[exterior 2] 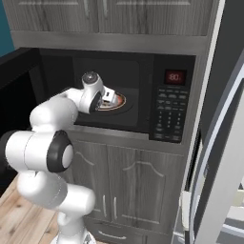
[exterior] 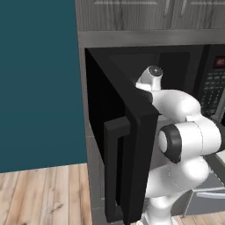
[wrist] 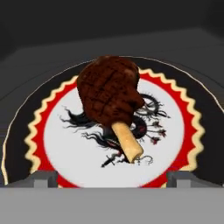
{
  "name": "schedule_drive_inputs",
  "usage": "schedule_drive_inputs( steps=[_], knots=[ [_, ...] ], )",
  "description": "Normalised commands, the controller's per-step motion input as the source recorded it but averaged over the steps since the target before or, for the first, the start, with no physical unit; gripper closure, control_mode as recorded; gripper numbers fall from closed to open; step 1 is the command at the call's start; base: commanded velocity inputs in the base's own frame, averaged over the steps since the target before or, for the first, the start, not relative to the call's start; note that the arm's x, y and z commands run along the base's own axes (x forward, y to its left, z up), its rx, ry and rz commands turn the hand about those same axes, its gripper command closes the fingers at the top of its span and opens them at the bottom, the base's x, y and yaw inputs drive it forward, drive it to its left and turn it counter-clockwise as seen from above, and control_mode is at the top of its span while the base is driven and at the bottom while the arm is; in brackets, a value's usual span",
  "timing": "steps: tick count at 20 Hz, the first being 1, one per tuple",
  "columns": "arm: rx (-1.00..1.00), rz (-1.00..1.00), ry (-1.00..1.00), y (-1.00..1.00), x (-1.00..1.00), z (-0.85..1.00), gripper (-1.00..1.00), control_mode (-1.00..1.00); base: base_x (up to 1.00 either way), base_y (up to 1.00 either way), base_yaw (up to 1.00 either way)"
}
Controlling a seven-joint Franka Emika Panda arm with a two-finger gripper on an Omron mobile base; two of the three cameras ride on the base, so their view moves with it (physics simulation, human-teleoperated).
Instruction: Transport the steak from the fridge to the microwave and turn on the microwave.
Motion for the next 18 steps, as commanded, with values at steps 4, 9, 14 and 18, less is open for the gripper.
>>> schedule_drive_inputs(
  steps=[4,9,14,18],
  knots=[
    [0.00,0.01,0.00,-0.10,-0.62,0.16,-1.00,-1.00,0.00,0.00,0.00],
    [0.01,0.01,0.05,-0.07,-0.47,0.39,-1.00,-1.00,0.00,0.00,0.00],
    [0.03,0.00,0.04,-0.12,-0.43,0.37,-1.00,-1.00,0.00,0.00,0.00],
    [0.00,0.00,0.00,-0.08,-0.33,0.19,-1.00,-1.00,0.00,0.00,0.00]
  ],
)
